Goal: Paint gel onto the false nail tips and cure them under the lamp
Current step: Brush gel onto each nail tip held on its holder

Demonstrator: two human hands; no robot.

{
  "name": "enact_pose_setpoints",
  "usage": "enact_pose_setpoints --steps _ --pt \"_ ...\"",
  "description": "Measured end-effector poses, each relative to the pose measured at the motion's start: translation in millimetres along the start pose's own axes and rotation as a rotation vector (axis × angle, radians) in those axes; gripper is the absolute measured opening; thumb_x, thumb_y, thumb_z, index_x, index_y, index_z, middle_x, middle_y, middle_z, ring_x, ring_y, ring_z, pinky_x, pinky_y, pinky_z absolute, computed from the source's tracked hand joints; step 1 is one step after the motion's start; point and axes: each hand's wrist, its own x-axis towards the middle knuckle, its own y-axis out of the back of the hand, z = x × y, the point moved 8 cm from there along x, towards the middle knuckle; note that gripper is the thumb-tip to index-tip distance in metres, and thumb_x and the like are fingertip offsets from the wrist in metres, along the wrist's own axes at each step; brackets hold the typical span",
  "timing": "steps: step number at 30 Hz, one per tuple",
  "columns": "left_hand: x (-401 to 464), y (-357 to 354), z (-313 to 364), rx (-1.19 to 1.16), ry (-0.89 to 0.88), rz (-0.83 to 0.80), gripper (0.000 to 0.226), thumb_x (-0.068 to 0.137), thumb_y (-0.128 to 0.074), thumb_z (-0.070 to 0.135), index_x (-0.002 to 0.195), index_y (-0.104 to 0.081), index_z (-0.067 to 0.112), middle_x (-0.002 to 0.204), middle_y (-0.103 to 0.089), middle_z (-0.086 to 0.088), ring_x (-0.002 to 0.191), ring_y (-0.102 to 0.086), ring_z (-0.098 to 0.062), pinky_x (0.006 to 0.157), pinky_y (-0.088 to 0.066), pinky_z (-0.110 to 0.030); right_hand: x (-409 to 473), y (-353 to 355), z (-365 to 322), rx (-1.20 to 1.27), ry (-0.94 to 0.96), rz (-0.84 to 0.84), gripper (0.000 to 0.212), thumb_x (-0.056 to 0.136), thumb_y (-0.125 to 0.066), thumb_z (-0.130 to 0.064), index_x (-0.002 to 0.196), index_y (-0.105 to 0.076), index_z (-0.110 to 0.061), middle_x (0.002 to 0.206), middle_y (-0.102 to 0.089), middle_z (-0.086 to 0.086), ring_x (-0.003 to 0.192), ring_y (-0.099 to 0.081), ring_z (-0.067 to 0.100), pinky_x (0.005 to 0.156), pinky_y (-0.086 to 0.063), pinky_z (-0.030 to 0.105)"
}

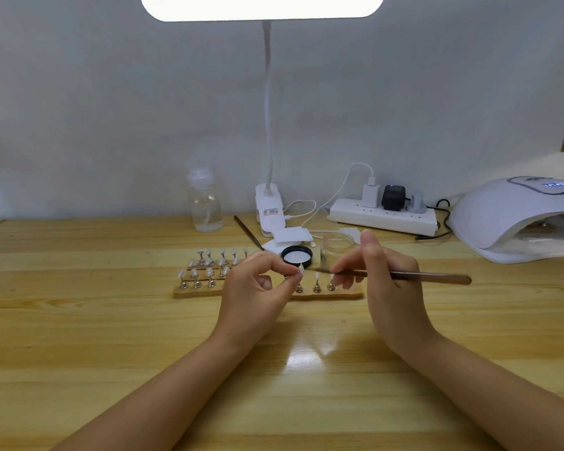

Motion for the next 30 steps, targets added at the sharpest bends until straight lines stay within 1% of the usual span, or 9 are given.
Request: enact_pose_setpoints --steps 4,7,9,12,15,20,25,28,30 --pt "0 0 0 0.002 0.004 -0.016 0.016 0.073 -0.072 0.004 0.066 -0.065 0.017 0.076 -0.063 0.001 0.041 -0.032 -0.005 0.042 -0.026 -0.009 0 -4 2 0.011 -0.038 -0.034 0.05 0.09 -0.044 -0.044 0.057 -0.067 -0.015 0.053 -0.064 0.006 0.049 -0.059 0.008 0.051 -0.045 0.013" --pt "0 0 0 0.005 0.006 -0.012 0.019 0.073 -0.073 0.005 0.066 -0.065 0.02 0.074 -0.063 0.004 0.039 -0.031 -0.004 0.042 -0.026 -0.009 0 -1 1 0.015 -0.024 -0.007 0.048 0.09 -0.04 -0.038 0.055 -0.067 -0.019 0.052 -0.064 0.006 0.047 -0.059 0.01 0.05 -0.046 0.016" --pt "-1 1 0 0.013 0.009 -0.007 0.019 0.073 -0.073 0.005 0.066 -0.065 0.021 0.073 -0.063 0.007 0.039 -0.032 -0.003 0.042 -0.026 -0.008 0 -2 -1 0.006 0.003 -0.005 0.046 0.093 -0.042 -0.037 0.062 -0.067 -0.015 0.058 -0.066 0.005 0.052 -0.06 0.008 0.052 -0.044 0.012" --pt "-1 0 0 0.015 0.013 -0.01 0.021 0.073 -0.073 0.005 0.067 -0.065 0.023 0.072 -0.063 0.007 0.039 -0.032 -0.003 0.042 -0.026 -0.008 0 -5 0 0.018 -0.027 -0.034 0.044 0.086 -0.042 -0.039 0.062 -0.068 -0.012 0.057 -0.067 0.003 0.052 -0.061 0.006 0.052 -0.042 0.008" --pt "-1 1 1 0.01 0.016 -0.002 0.023 0.074 -0.072 0.005 0.067 -0.065 0.026 0.071 -0.063 0.008 0.037 -0.032 -0.003 0.041 -0.024 -0.007 0 -5 -1 0.035 -0.009 -0.04 0.048 0.094 -0.042 -0.035 0.06 -0.068 -0.012 0.054 -0.066 0.004 0.05 -0.061 0.008 0.052 -0.045 0.011" --pt "-1 2 -2 0.003 0.04 0.005 0.014 0.075 -0.072 0.011 0.072 -0.069 0.024 0.077 -0.069 0.01 0.039 -0.033 -0.003 0.043 -0.029 -0.009 0 -2 -4 -0.02 0.036 -0.026 0.039 0.093 -0.042 -0.034 0.069 -0.069 -0.018 0.067 -0.07 0.001 0.061 -0.063 0.006 0.057 -0.043 0.009" --pt "-1 3 -2 0.007 0.04 0.02 0.017 0.074 -0.072 0.011 0.072 -0.069 0.028 0.073 -0.069 0.017 0.044 -0.036 -0.004 0.045 -0.033 -0.009 -1 -5 1 0.004 -0.038 -0.055 0.051 0.089 -0.041 -0.046 0.054 -0.067 -0.018 0.053 -0.064 0.005 0.05 -0.061 0.01 0.053 -0.047 0.014" --pt "-1 4 -2 0.007 0.035 0.026 0.021 0.074 -0.072 0.01 0.072 -0.069 0.031 0.074 -0.069 0.02 0.043 -0.035 -0.004 0.045 -0.032 -0.009 0 -2 -6 -0.033 0.045 -0.032 0.044 0.09 -0.037 -0.033 0.061 -0.067 -0.018 0.06 -0.066 0.004 0.055 -0.06 0.007 0.055 -0.045 0.013" --pt "0 3 2 0.006 -0.002 0.025 0.024 0.074 -0.072 0.007 0.072 -0.068 0.031 0.077 -0.069 0.018 0.041 -0.034 -0.003 0.044 -0.031 -0.009 0 -4 -9 -0.079 0.08 -0.049 0.04 0.091 -0.039 -0.031 0.068 -0.068 -0.017 0.065 -0.068 0.0 0.06 -0.061 0.005 0.058 -0.045 0.012"
